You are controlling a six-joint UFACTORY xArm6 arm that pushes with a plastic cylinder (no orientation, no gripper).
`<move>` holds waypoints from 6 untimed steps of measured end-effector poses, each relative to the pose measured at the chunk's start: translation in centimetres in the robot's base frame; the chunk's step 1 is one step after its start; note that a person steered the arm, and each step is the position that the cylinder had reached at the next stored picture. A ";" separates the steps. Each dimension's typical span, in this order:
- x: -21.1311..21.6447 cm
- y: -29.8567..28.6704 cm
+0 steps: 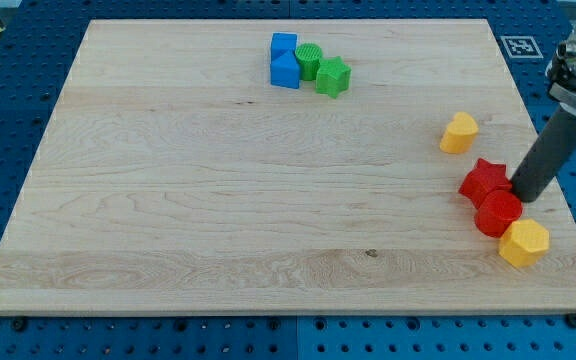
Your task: Push the red circle slightly left
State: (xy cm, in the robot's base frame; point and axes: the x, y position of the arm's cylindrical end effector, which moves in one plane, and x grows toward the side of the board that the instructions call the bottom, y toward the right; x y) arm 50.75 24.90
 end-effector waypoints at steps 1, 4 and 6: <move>0.0 0.0; 2.0 0.0; 2.0 -1.3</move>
